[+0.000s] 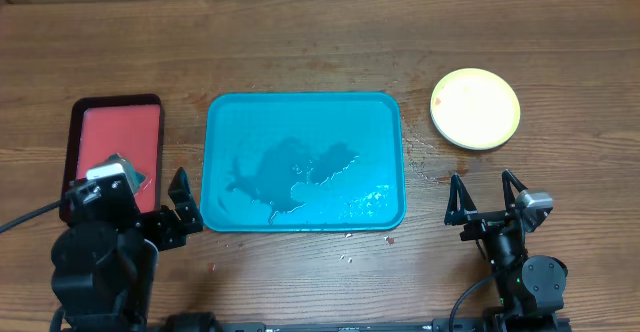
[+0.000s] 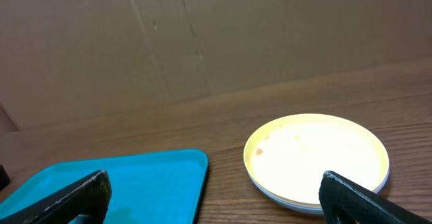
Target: Clean dirty plates on tray and stack at the side
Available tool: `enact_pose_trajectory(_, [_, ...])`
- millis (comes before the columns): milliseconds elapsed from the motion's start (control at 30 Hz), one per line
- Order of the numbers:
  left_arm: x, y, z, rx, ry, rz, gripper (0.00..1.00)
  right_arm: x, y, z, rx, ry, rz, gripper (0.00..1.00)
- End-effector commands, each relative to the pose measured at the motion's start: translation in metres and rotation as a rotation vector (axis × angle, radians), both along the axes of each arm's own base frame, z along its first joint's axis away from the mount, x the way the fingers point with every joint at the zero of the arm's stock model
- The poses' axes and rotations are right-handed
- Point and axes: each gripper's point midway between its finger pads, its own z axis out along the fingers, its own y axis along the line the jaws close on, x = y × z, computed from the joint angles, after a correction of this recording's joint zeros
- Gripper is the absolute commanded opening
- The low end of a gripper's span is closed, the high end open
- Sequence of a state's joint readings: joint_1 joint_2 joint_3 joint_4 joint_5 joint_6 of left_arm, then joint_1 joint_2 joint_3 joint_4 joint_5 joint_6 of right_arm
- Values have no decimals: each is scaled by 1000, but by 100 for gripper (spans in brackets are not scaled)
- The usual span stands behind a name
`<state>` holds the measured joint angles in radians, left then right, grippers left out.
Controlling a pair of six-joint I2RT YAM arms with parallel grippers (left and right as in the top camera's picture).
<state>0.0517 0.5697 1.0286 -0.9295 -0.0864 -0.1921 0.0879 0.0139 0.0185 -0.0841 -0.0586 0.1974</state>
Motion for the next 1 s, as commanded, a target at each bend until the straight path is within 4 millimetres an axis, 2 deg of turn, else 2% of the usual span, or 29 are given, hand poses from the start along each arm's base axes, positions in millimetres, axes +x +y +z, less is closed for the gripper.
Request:
enact_pose_trajectory(0, [-3, -10, -22, 138, -15, -123, 100, 0, -1, -2, -7, -5, -7, 100])
enact_pose_trajectory(133, [3, -10, -48, 219, -85, -151, 100, 0, -1, -2, -7, -5, -7, 100])
enact_pose_trajectory(300, [17, -10, -68, 249, -246, -145, 100, 0, -1, -2, -7, -5, -7, 100])
enact_pose_trajectory(533, [30, -12, -79, 268, -448, -134, 100, 0, -1, -2, -7, -5, -7, 100])
enact_pose_trajectory(733, [32, -12, -75, 286, -595, -114, 100, 0, -1, -2, -7, -5, -7, 100])
enact_pose_trajectory(967, [35, -10, -96, 287, -589, -108, 100, 0, -1, -2, -7, -5, -7, 100])
